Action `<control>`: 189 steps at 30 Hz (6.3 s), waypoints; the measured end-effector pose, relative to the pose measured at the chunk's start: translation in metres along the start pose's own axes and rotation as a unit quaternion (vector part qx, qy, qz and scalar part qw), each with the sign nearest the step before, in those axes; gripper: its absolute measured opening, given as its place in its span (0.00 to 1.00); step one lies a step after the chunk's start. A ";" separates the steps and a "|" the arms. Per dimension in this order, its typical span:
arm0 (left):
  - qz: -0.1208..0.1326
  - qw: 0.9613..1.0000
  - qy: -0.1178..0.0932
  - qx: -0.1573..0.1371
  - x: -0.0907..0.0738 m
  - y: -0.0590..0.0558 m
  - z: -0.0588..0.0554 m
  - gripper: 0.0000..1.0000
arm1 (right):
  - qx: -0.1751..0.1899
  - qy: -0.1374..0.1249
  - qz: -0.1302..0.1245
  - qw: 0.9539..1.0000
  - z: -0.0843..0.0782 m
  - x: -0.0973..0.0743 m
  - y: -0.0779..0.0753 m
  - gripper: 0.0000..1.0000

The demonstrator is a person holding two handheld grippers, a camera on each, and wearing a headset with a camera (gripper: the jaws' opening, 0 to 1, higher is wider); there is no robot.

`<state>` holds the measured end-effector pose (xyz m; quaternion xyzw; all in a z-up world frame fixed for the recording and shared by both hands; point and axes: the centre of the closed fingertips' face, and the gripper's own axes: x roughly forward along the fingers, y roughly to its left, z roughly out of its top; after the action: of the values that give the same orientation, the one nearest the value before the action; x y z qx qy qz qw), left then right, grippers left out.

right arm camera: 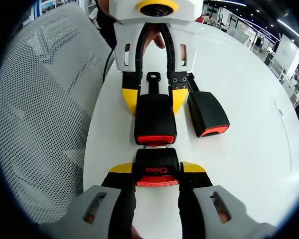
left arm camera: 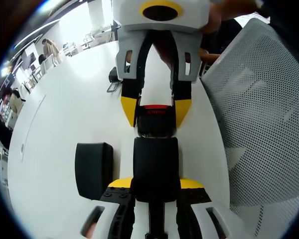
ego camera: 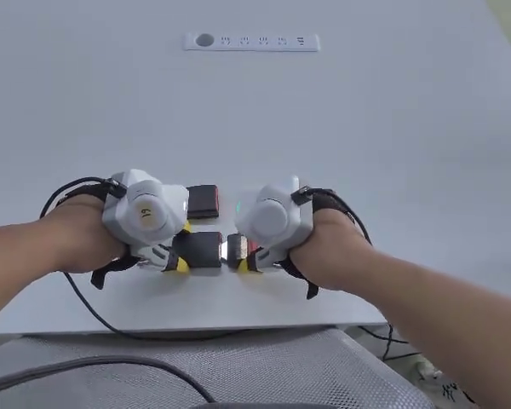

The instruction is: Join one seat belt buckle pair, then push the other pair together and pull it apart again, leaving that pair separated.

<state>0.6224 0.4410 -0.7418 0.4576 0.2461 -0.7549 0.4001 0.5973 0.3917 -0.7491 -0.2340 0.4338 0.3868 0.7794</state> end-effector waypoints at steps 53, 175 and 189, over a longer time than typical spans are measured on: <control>0.013 0.998 -0.037 -0.046 0.001 -0.001 -0.004 0.31 | -0.016 0.012 0.013 1.000 -0.002 -0.004 0.005 0.32; 0.024 0.999 -0.004 -0.028 -0.011 0.075 -0.009 0.42 | 0.005 0.060 -0.025 0.998 -0.112 -0.070 -0.078 0.32; 0.016 0.999 -0.009 -0.032 -0.006 0.079 -0.005 0.35 | -0.010 0.057 -0.006 0.998 -0.111 -0.067 -0.079 0.32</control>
<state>0.6919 0.4026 -0.7394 0.4414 0.2594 -0.7443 0.4289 0.5845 0.2404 -0.7465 -0.2655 0.4722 0.3727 0.7535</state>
